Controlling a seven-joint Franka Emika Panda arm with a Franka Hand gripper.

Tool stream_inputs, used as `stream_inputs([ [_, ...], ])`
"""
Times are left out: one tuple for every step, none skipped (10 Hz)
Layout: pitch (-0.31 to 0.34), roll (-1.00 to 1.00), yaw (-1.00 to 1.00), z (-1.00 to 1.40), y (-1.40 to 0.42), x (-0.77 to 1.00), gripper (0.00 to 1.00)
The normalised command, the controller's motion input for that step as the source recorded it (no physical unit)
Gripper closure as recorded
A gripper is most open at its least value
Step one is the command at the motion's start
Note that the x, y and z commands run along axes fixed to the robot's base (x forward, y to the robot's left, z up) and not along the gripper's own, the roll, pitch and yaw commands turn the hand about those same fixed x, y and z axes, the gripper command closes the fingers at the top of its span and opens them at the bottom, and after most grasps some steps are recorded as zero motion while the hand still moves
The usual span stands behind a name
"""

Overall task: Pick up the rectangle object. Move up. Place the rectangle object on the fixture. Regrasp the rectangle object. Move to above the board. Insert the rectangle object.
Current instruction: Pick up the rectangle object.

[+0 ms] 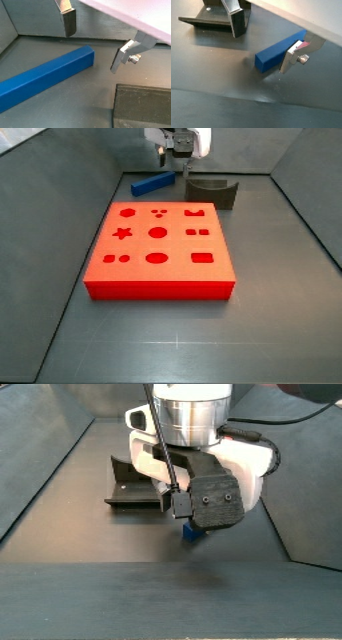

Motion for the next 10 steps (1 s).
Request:
stream_inputs([
  [-0.101,-0.02,-0.05,-0.13,0.10,-0.01,0.00],
  [-0.101,0.00,-0.05,-0.20,0.00,-0.09,0.00],
  [-0.159,0.00,-0.07,-0.33,0.00,-0.16,0.00],
  [-0.290,0.00,-0.07,-0.48,0.00,-0.17,0.00],
  [-0.314,-0.04,-0.07,-0.46,0.00,-0.17,0.00],
  [-0.273,0.00,-0.07,-0.43,0.00,-0.18,0.00],
  [-0.116,-0.05,-0.02,-0.11,0.04,0.00,0.00],
  [0.000,0.00,-0.01,0.00,0.00,0.00,0.00],
  [0.000,0.00,-0.02,0.00,0.00,-0.02,0.00],
  [0.000,0.00,-0.03,0.00,0.00,-0.03,1.00],
])
